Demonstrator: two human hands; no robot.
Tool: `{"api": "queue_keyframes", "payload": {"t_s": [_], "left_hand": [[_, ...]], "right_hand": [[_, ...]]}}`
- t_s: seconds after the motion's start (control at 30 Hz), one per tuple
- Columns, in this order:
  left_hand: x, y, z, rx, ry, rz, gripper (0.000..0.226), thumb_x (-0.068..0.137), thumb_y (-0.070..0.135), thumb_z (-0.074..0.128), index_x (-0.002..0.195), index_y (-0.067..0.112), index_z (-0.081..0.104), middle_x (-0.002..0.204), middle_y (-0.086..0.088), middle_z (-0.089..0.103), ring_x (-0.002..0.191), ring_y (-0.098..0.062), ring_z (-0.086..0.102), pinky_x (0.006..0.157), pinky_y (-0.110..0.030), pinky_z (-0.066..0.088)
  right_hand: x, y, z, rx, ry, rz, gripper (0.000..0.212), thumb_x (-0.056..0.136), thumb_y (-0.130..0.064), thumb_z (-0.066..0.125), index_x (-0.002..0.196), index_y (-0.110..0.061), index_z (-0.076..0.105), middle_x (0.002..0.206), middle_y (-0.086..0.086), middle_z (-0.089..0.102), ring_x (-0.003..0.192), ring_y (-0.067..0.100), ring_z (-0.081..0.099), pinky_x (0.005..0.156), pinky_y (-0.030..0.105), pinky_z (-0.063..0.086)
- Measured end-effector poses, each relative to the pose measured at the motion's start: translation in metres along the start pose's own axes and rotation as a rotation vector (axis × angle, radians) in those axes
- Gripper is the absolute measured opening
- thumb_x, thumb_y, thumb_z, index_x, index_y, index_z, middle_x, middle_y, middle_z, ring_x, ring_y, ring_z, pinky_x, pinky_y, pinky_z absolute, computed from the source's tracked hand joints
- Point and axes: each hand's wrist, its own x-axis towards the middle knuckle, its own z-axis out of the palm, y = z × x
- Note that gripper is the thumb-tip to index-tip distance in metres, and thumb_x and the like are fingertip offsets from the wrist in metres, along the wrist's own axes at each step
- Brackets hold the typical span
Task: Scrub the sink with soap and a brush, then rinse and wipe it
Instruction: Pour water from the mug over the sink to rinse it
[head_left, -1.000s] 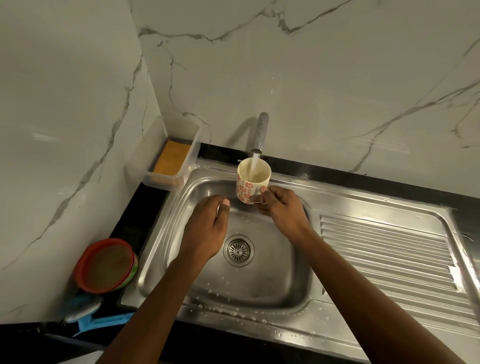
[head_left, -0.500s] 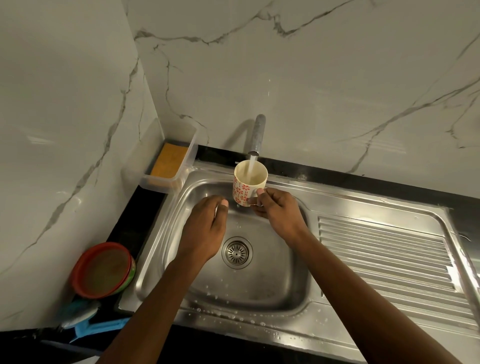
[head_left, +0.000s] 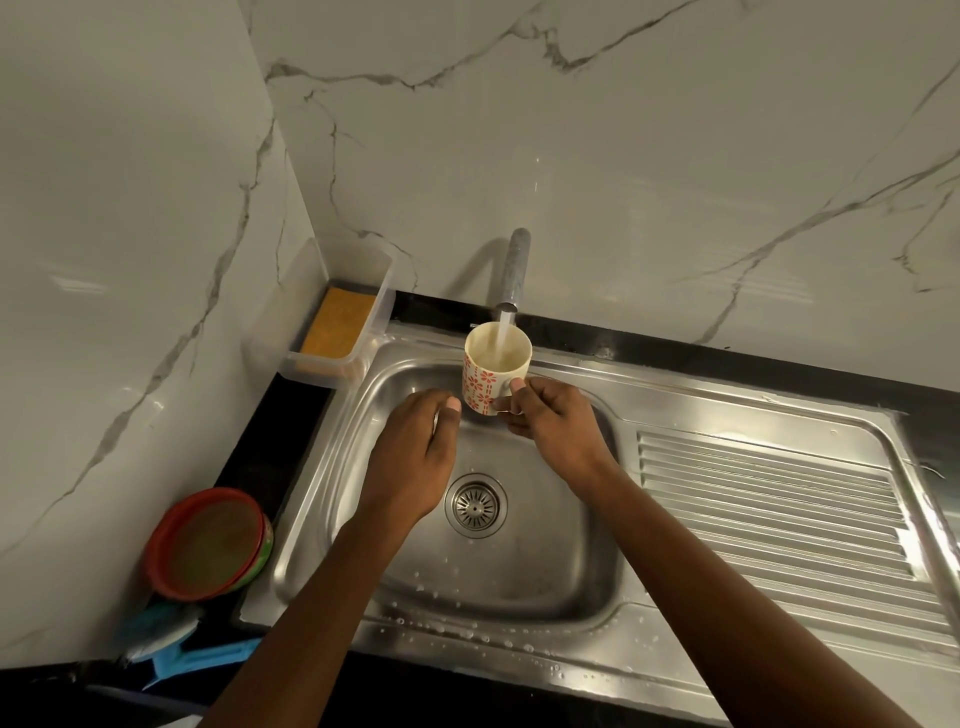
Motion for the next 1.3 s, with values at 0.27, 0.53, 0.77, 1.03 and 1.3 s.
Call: {"api": "queue_keyframes", "payload": {"t_s": [0.27,0.53,0.77,1.03,1.3], "left_hand": [[-0.0015,-0.001,-0.0029,-0.012,-0.006,-0.014,0.035,0.112,0.037,0.045,0.134,0.019,0.065,0.129,0.006,0.067,0.111,-0.002,0.056,0.094,-0.019,0.041],[0.0008,-0.0035,-0.0034,-0.018,0.0,-0.008,0.032,0.112,0.037,0.046,0.13,0.019,0.066,0.125,0.007,0.067,0.11,-0.004,0.059,0.091,-0.015,0.04],[0.0015,-0.0072,-0.0038,0.0,-0.002,-0.015,0.036,0.112,0.038,0.045,0.134,0.018,0.066,0.131,0.004,0.068,0.114,-0.004,0.057,0.096,-0.02,0.041],[0.0018,-0.0073,-0.0034,0.0,-0.007,-0.029,0.037,0.112,0.038,0.045,0.136,0.018,0.065,0.133,0.003,0.068,0.117,-0.003,0.057,0.097,-0.02,0.04],[-0.0008,-0.0041,-0.0013,-0.008,-0.022,-0.023,0.037,0.112,0.038,0.045,0.135,0.018,0.066,0.132,0.004,0.067,0.116,-0.003,0.056,0.099,-0.022,0.041]], "right_hand": [[-0.0009,-0.0036,0.0011,0.04,0.001,-0.003,0.024,0.107,-0.032,0.054,0.09,-0.028,0.07,0.109,-0.002,0.078,0.099,0.01,0.075,0.087,0.026,0.062],[0.0004,0.0007,0.0021,0.017,-0.004,0.011,0.025,0.107,-0.033,0.054,0.092,-0.024,0.07,0.112,0.0,0.078,0.102,0.012,0.075,0.09,0.032,0.062],[0.0022,0.005,0.0037,0.003,0.008,0.034,0.03,0.108,-0.034,0.054,0.099,-0.013,0.074,0.107,-0.002,0.078,0.1,0.013,0.075,0.091,0.037,0.063],[0.0032,0.0028,0.0002,0.029,0.007,0.033,0.031,0.108,-0.031,0.054,0.101,-0.009,0.074,0.106,-0.004,0.078,0.099,0.009,0.075,0.088,0.027,0.062],[0.0029,0.0009,-0.0031,0.021,-0.005,0.013,0.025,0.108,-0.031,0.053,0.091,-0.026,0.07,0.112,0.0,0.077,0.102,0.011,0.074,0.088,0.024,0.061]]}}
